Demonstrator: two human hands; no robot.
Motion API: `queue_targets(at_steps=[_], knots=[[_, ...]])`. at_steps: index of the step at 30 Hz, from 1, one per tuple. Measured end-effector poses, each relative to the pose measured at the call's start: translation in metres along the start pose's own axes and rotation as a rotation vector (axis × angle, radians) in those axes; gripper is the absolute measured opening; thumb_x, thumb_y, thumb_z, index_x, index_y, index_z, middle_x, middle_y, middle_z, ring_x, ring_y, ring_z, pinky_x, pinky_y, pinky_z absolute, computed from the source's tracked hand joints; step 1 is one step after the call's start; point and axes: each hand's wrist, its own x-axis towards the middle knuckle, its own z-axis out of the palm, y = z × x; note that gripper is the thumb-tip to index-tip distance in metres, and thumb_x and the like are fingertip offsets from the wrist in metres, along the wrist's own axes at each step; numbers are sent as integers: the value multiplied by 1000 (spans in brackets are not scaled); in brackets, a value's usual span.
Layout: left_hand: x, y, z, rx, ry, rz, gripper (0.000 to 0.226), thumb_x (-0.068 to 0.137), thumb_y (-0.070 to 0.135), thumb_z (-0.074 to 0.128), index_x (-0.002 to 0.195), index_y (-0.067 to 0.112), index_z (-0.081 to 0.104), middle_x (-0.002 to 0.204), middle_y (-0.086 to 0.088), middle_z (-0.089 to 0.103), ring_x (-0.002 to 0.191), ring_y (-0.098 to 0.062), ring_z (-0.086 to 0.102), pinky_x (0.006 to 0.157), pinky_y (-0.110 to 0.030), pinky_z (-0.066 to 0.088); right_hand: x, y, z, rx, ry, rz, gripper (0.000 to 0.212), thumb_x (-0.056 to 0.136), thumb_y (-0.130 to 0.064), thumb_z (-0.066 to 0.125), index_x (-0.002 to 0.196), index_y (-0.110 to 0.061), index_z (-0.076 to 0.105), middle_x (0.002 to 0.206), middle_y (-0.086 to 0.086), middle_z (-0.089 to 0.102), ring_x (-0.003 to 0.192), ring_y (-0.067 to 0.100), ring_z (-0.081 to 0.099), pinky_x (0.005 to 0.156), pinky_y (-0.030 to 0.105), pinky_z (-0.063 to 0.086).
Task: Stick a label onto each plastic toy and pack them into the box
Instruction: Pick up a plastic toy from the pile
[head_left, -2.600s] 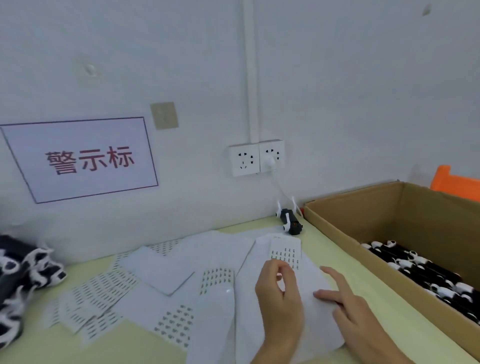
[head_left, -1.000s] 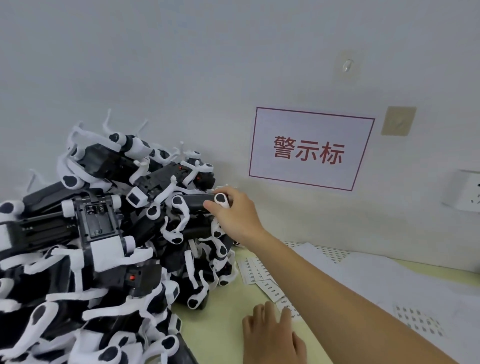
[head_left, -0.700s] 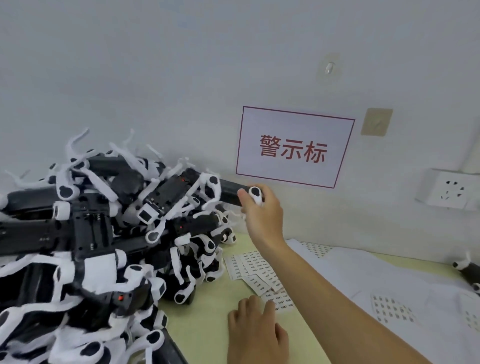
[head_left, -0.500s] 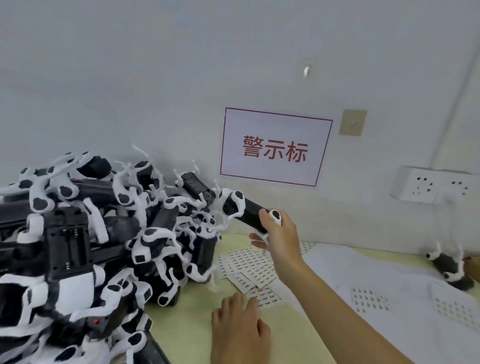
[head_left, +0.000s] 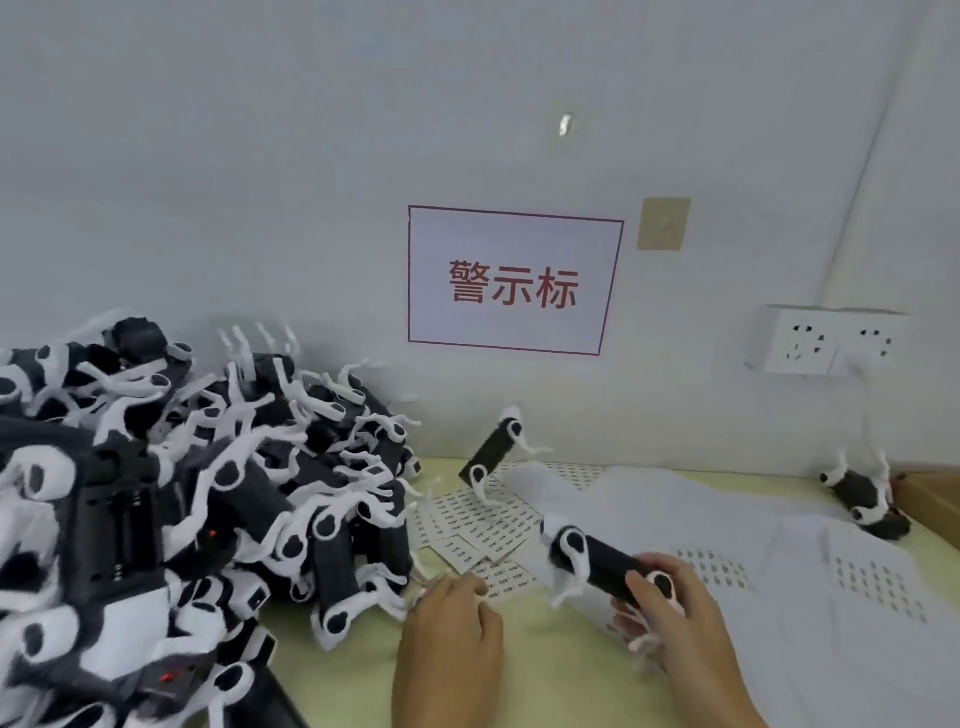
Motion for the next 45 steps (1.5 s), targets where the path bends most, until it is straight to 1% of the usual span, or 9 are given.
queue_targets(at_steps=[4, 8, 13, 17, 22, 27, 31, 37, 45], knots=[[-6, 3, 1, -415, -42, 105, 25, 93, 18, 62, 106, 39, 62, 105, 18, 66, 102, -3, 60, 86, -20, 46, -12, 7, -13, -179, -45, -164, 31, 81, 10, 70, 93, -18, 67, 90, -2, 71, 73, 1, 67, 66, 10, 49], [-9, 8, 3, -663, -305, 95, 48, 84, 48, 60, 129, 37, 51, 115, 13, 67, 96, -11, 68, 81, -25, 55, -20, 13, -9, -220, -116, -231, 36, 80, 9, 71, 101, -20, 64, 97, -6, 68, 87, 5, 66, 80, 19, 50], [-8, 7, 7, -680, -312, 98, 61, 77, 50, 67, 135, 45, 46, 107, 16, 70, 85, -10, 70, 72, -21, 53, -23, 13, -14, -247, -243, -303, 43, 79, 16, 65, 108, -15, 60, 98, -1, 66, 92, 8, 64, 79, 14, 49], [-8, 5, 8, -717, -298, 88, 56, 78, 46, 71, 130, 49, 52, 110, 9, 71, 93, -14, 70, 74, -29, 57, -24, 8, -16, -188, -293, -296, 37, 78, -13, 63, 114, -18, 61, 102, -6, 66, 95, 6, 65, 78, 9, 47], [-9, 7, 8, -716, -271, 83, 51, 78, 49, 70, 125, 56, 51, 104, 14, 71, 89, -12, 71, 74, -26, 55, -26, 8, -12, -221, -259, -318, 34, 83, -25, 60, 117, -25, 63, 101, -13, 67, 94, 8, 64, 79, 33, 55], [-9, 6, 9, -719, -269, 84, 53, 78, 49, 69, 128, 53, 51, 98, 15, 72, 87, -10, 70, 75, -21, 53, -25, 8, -12, -215, -253, -313, 34, 82, -23, 62, 116, -25, 63, 107, -8, 68, 100, 3, 64, 82, 12, 47], [-10, 6, 8, -714, -241, 105, 50, 79, 43, 70, 124, 55, 51, 105, 12, 73, 92, -11, 71, 78, -21, 53, -22, 7, -17, -261, -239, -279, 39, 82, -34, 61, 121, -36, 59, 116, -14, 64, 105, 3, 62, 89, 20, 48], [-11, 5, 4, -661, -140, 182, 55, 83, 22, 69, 123, 53, 47, 110, 9, 72, 104, -14, 68, 88, -19, 50, -17, 10, -20, -299, -241, -247, 59, 78, -2, 79, 119, -40, 58, 110, -26, 66, 102, -6, 61, 80, 6, 47], [-9, 3, 9, -624, -83, 102, 55, 85, 27, 72, 125, 57, 49, 98, 4, 69, 88, -17, 67, 78, -31, 56, -21, 13, -10, -263, -184, -241, 49, 80, -19, 80, 117, -43, 59, 110, -23, 65, 92, -2, 65, 74, 13, 52]])
